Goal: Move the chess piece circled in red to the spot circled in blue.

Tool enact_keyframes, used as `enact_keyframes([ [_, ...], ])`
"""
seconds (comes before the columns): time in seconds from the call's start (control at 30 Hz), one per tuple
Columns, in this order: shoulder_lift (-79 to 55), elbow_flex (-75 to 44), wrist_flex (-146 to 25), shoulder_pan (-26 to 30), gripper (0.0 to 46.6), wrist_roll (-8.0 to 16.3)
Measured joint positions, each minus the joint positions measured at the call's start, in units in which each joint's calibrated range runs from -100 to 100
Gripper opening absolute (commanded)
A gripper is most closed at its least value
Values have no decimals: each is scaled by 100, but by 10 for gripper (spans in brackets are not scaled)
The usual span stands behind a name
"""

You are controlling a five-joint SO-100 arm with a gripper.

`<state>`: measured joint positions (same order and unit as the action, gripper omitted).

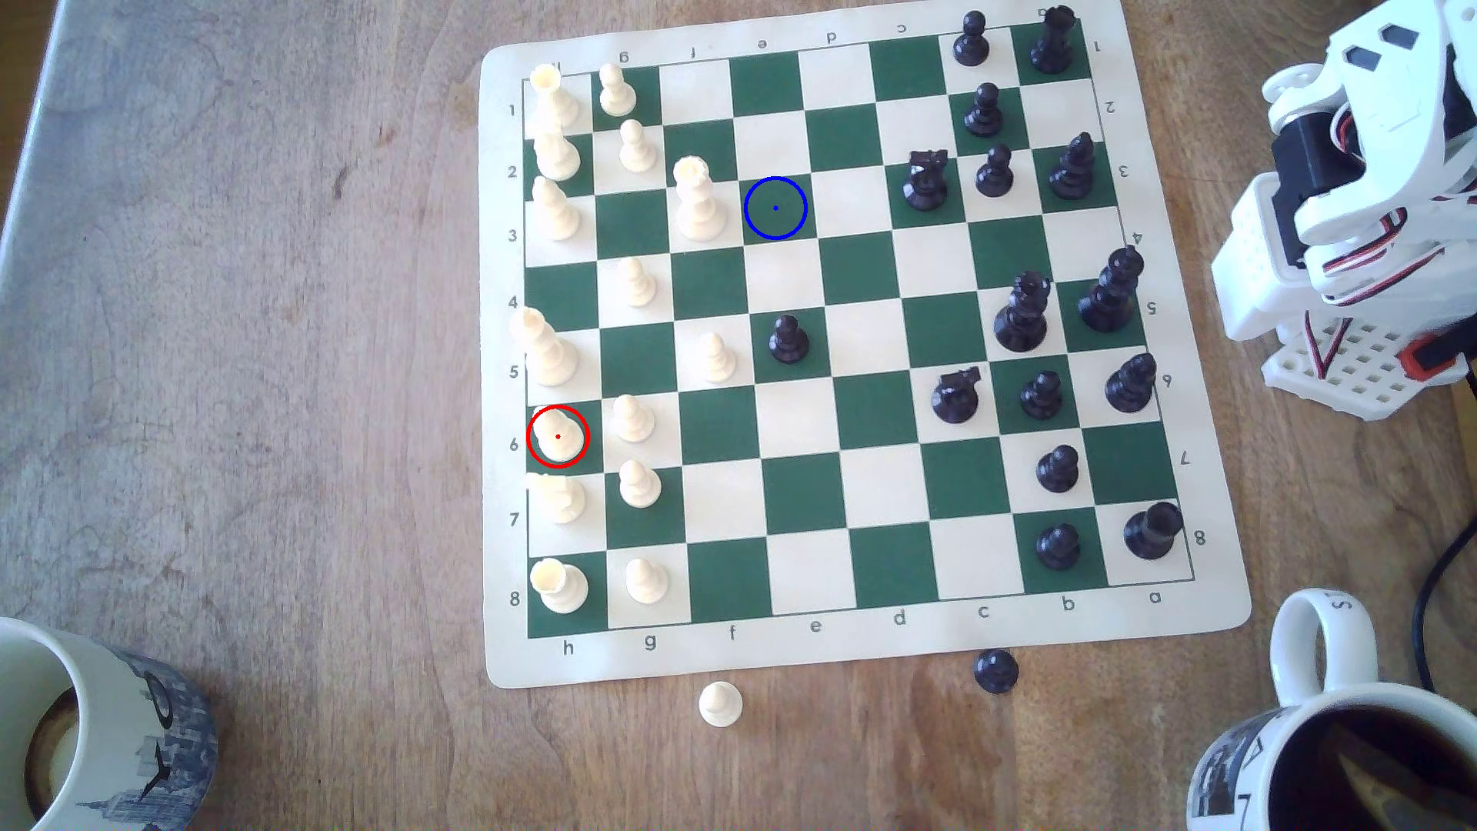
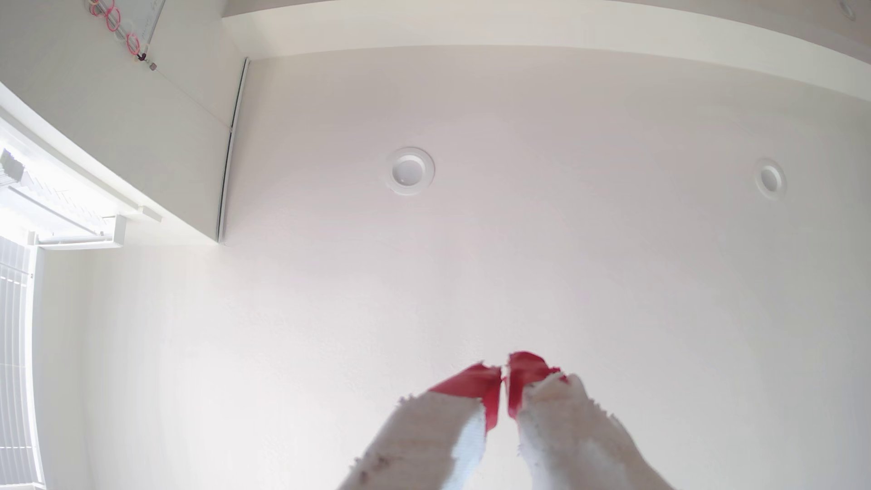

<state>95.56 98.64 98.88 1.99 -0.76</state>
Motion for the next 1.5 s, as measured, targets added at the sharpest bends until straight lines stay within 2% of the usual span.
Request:
enact_keyframes([
  [0.1,0,0,-56,74,2,-10],
  [0.47,0,0,-3458,147,2,-24],
  [0.6,0,0,-5076,147,2,0],
  [0.63,0,-154,-6135,147,2,15],
  [0.77,0,-515,-8398,44,2,15],
  [0.97,-251,-859,-9777,-7,2,24],
  [1.1,-1081,-1310,-10247,125,2,54],
  [1.2,-1341,-1545,-10574,398,2,239],
  [1.23,-1584,-1744,-10789,612,2,181],
  [1.3,-1852,-1934,-10948,664,2,78],
  [1.37,-2690,-2702,-11426,737,2,-176],
  [1.5,-3904,-3986,-12351,833,2,-244],
])
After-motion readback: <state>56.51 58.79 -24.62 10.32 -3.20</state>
